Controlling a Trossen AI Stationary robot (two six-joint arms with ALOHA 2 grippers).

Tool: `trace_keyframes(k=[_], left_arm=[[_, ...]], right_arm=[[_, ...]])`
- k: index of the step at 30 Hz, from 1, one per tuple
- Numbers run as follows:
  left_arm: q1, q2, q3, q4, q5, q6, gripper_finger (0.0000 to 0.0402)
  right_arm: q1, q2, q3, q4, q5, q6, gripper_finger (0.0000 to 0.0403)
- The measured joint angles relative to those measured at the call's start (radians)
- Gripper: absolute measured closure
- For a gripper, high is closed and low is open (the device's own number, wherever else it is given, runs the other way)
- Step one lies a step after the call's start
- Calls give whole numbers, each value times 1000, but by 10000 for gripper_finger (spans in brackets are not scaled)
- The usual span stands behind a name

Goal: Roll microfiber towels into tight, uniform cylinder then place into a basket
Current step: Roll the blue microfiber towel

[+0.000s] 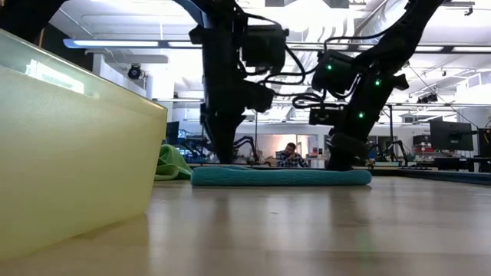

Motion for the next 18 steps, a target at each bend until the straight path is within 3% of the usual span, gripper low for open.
trace_keyframes(k=[9, 15, 18], left_arm=[[-4, 0, -80, 32, 12, -100, 312], [-28, 0, -87, 41, 198, -140, 312], [-44, 0, -87, 57, 232, -100, 312]], right_arm=[[-34, 0, 0, -15, -2, -25, 282], [-67, 0, -1, -12, -2, -35, 282], [-83, 1, -1, -8, -2, -35, 282]])
